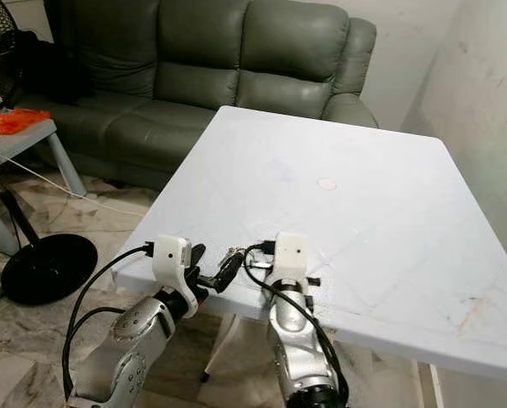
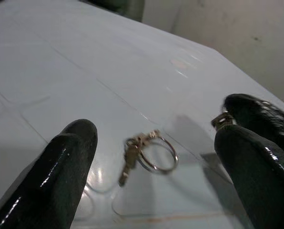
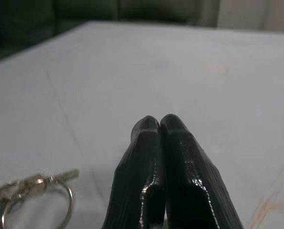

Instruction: Hang keys on a hook

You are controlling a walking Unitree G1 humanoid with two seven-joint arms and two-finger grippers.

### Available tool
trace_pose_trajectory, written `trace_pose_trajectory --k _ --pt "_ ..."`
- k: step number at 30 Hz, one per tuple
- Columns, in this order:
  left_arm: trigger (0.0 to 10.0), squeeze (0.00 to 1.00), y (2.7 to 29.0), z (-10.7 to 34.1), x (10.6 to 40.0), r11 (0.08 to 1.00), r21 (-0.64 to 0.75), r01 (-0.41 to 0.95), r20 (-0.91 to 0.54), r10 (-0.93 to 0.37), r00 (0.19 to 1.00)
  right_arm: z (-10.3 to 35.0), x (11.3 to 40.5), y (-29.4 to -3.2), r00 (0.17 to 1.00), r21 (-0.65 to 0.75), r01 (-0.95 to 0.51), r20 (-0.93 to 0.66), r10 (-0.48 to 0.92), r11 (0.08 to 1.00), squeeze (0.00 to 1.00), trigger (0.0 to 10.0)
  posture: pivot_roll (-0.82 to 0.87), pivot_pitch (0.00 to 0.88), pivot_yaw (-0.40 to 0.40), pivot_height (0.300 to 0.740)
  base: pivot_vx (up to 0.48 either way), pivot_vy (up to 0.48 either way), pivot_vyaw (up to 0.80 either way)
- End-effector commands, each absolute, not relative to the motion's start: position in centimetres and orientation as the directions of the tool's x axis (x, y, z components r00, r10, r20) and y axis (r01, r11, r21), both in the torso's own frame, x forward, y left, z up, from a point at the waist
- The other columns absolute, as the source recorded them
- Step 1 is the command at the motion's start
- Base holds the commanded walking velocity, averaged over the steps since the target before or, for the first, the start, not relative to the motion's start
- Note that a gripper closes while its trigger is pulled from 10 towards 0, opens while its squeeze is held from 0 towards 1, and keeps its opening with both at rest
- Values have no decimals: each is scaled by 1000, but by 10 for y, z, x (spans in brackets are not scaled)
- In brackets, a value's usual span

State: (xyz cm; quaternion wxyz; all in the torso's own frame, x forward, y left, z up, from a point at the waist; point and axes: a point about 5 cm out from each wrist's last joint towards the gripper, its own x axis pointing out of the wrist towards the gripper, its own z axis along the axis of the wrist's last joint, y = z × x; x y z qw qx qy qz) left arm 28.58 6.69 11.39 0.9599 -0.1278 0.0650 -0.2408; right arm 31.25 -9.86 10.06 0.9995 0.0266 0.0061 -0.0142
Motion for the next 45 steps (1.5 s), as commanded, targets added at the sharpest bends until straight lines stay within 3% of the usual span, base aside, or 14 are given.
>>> trace_pose_trajectory --k 1,10,16,28,29,37,45 --pt "10000 0 62 116 290 859 -287 424 -54 -456 888 112 313 -103 998 66 -15 59 11 998 0 0 43 13 -72 740 0 0 0" --pt "10000 0 81 128 312 908 -224 355 -7 -366 931 138 311 -123 968 -36 -84 233 90 996 0 0 43 0 -68 740 0 0 0" --pt "10000 0 94 139 321 919 -197 341 43 -339 940 141 307 -137 967 -25 -72 243 76 997 0 0 34 0 -59 740 0 0 0" --pt "10000 0 124 135 318 923 -284 259 81 -246 966 129 283 -166 978 8 34 204 -35 999 0 0 25 0 -46 740 0 0 0" --pt "10000 0 130 134 316 921 -301 247 82 -233 969 126 280 -168 982 34 24 188 -30 999 0 10000 22 0 -44 740 0 0 0" --pt "10000 0 152 130 317 938 -299 175 61 -165 984 121 273 -175 987 130 26 156 -47 991 0 10000 18 0 -40 740 0 0 0" --pt "10000 0 153 137 332 933 -316 174 67 -161 985 128 284 -167 983 91 15 178 -31 996 0 10000 11 0 -31 740 0 32 0"
